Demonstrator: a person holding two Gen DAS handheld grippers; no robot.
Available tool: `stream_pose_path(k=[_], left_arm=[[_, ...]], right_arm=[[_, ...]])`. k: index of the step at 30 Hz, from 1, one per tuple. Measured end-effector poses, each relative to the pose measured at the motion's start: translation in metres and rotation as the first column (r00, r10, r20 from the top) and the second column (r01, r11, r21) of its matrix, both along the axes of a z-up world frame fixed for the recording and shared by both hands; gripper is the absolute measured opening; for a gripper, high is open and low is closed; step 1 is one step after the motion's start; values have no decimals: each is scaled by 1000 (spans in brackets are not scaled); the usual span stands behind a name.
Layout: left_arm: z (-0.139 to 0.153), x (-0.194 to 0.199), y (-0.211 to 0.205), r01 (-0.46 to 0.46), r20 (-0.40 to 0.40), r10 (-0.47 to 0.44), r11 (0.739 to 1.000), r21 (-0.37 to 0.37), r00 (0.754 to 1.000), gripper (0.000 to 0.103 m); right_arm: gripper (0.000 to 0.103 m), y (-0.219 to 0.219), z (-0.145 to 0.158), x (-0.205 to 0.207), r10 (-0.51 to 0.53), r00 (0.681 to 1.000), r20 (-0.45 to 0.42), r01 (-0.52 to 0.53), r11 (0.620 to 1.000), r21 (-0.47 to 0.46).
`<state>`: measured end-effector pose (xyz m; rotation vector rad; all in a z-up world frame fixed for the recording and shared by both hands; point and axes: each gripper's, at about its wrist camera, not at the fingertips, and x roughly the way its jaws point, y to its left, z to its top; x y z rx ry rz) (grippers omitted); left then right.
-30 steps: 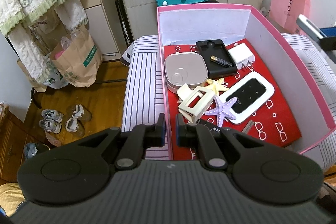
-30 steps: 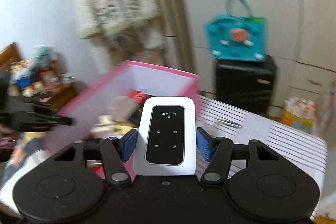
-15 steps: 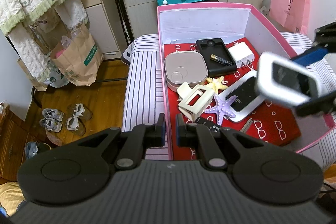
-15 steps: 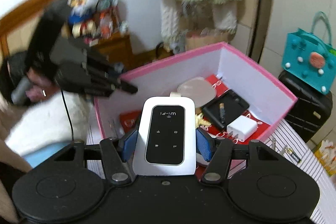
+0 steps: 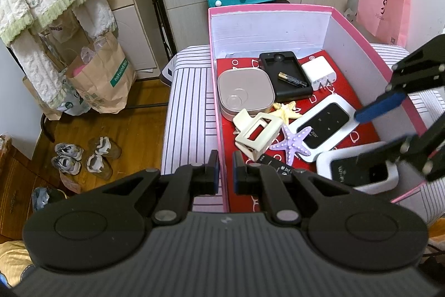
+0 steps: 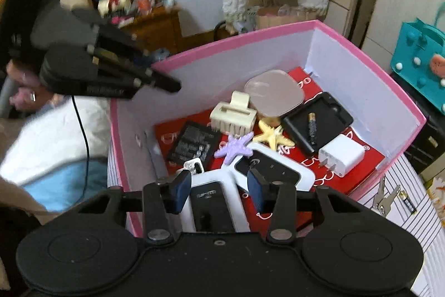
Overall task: Organize rigid objects
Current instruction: 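Carry the white router into the box and open the right gripper, then move the right gripper to the silver keys and grasp them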
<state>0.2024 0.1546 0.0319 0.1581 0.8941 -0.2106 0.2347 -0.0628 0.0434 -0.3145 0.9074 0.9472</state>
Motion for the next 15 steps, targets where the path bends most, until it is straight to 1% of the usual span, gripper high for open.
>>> stream_pose_path(k=[2, 4, 6, 8, 11, 13, 15], left_arm=[[0, 0, 0, 0, -1, 0, 1000, -2, 1000, 7], [0, 0, 1, 1, 0, -1, 1000, 0, 1000, 7], [0, 0, 1, 1, 0, -1, 1000, 0, 1000, 7], [1, 0, 1, 1, -4, -1, 1000, -6, 1000, 7], [3, 2, 4, -2, -16, 2, 1000, -16, 1000, 7], [4, 4, 5, -3, -23, 3, 1000, -20, 1000, 7], [5, 5, 6, -5, -28, 4, 1000, -20, 1000, 7]], right_arm=[[53, -13, 8, 2, -35, 999, 2, 35, 998, 57], [54, -33, 20, 0, -86, 996, 22, 82, 989, 125], [58, -57, 31, -4, -145, 988, 58, 132, 972, 193], [62, -78, 38, -9, -207, 972, 111, 176, 956, 234], [64, -106, 39, -15, -302, 928, 216, 248, 937, 246], [64, -119, 32, -17, -343, 898, 277, 287, 932, 222], [64, -130, 24, -13, -371, 881, 293, 318, 924, 213]])
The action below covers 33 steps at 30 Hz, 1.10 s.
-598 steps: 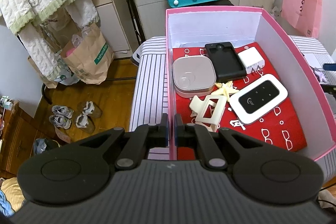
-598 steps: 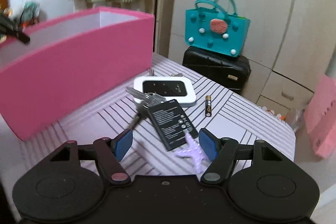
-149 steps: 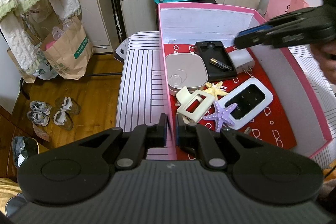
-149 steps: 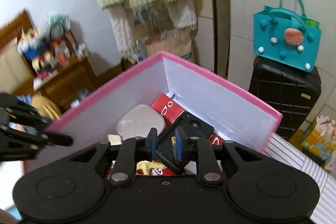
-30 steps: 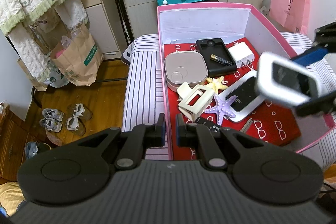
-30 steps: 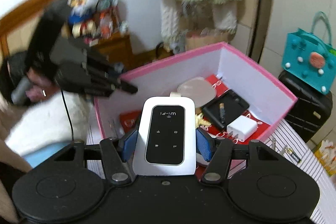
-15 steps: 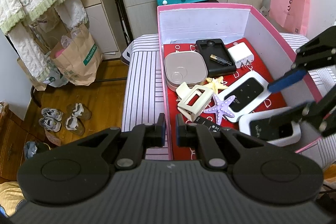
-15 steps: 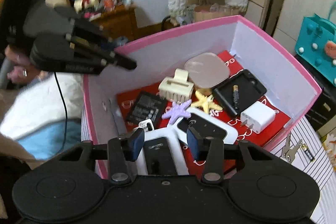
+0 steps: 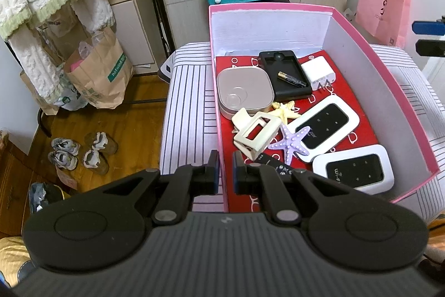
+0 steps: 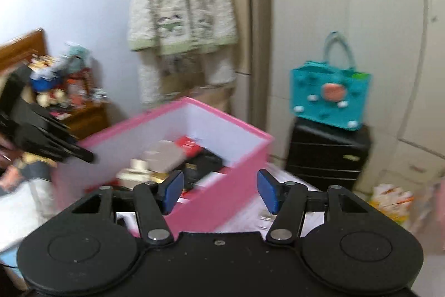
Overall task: Organize rigid objects
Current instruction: 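Move the right gripper to the silver keys and grasp them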
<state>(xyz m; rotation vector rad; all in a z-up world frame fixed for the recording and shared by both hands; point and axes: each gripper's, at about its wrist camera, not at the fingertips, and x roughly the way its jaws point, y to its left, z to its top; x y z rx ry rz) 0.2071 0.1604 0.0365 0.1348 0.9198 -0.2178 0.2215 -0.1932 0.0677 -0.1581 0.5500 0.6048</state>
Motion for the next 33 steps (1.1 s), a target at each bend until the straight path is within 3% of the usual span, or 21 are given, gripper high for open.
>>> stream_pose_path(k=[7, 11, 17, 21, 23, 24, 25, 33], left_arm=[[2, 8, 3, -1, -40, 0, 1000, -19, 999, 7], [2, 10, 6, -7, -55, 5, 999, -37, 998, 7], [0, 11, 7, -28, -42, 25, 998, -60, 999, 7], [-1, 11, 8, -30, -37, 28, 997, -68, 999, 7], [-1, 11, 9, -31, -37, 28, 997, -72, 999, 7], [-1, 11, 9, -31, -36, 28, 997, -72, 999, 7], [-1, 11, 9, -30, -36, 28, 997, -70, 999, 7], [0, 10, 11, -29, -32, 26, 997, -77, 999, 7]], right_arm=[[64, -14, -49, 23, -58, 995, -77, 56, 998, -34], [63, -6, -75, 37, -71, 995, -62, 67, 995, -70], [51, -3, -106, 73, -110, 979, -173, 110, 994, -15], [49, 2, -120, 85, -123, 966, -226, 128, 992, 7], [44, 10, -123, 83, -139, 972, -190, 134, 990, -38], [34, 16, -123, 81, -142, 977, -161, 131, 989, -74], [29, 19, -123, 79, -137, 981, -140, 125, 988, -91], [27, 25, -114, 66, -136, 983, -125, 123, 987, -107]])
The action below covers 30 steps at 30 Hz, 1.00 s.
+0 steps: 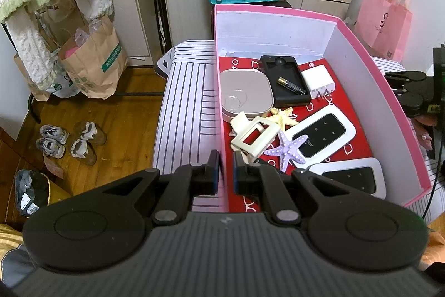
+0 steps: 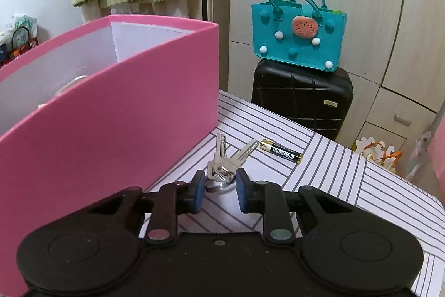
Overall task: Organize rigid objects
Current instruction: 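Move the right gripper to the silver keys and grasp them, then carry the keys into the box and open the right gripper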
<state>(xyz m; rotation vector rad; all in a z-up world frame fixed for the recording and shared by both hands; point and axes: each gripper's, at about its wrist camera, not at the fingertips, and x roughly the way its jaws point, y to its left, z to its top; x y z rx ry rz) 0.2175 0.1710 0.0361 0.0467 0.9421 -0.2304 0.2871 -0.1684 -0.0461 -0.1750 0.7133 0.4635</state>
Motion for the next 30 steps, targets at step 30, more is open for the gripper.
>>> stream_pose_path(k=[30], left_arm=[[3, 18, -12, 92, -95, -84, 992, 82, 992, 7]], right_arm=[[5, 20, 159, -46, 2, 985, 173, -15, 997, 77]])
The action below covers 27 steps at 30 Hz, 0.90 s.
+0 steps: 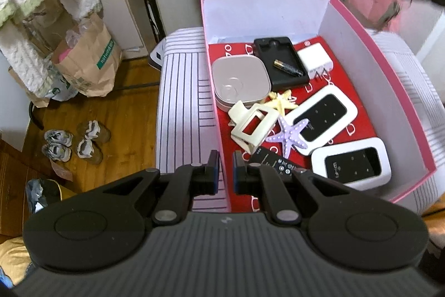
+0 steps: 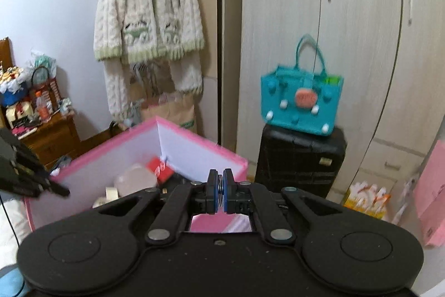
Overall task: Organize rigid objects
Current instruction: 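Carry the keys into the box and open the right gripper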
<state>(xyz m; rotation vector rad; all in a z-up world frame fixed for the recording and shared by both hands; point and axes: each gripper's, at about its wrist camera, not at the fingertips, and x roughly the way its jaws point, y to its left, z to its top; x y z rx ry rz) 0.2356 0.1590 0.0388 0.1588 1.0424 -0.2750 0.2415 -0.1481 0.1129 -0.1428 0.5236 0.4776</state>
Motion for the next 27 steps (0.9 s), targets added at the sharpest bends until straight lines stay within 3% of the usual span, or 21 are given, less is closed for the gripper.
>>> stream_pose_path(k=[4, 8, 16, 27], left_arm=[[1, 5, -1, 23, -31, -23, 1000, 13, 999, 7], [1, 9, 1, 28, -42, -28, 1000, 5, 999, 7], [0, 8, 5, 7, -33, -8, 1000, -21, 999, 7], [0, 5, 3, -1, -16, 1, 1000, -18, 1000, 7]], right_arm=[[5, 17, 19, -2, 52, 999, 10, -52, 998, 22], [5, 34, 18, 2, 128, 992, -24, -126, 990, 55], [5, 72, -25, 23, 226, 963, -147, -213, 972, 100], [5, 101, -76, 66, 225, 937, -268, -211, 974, 79]])
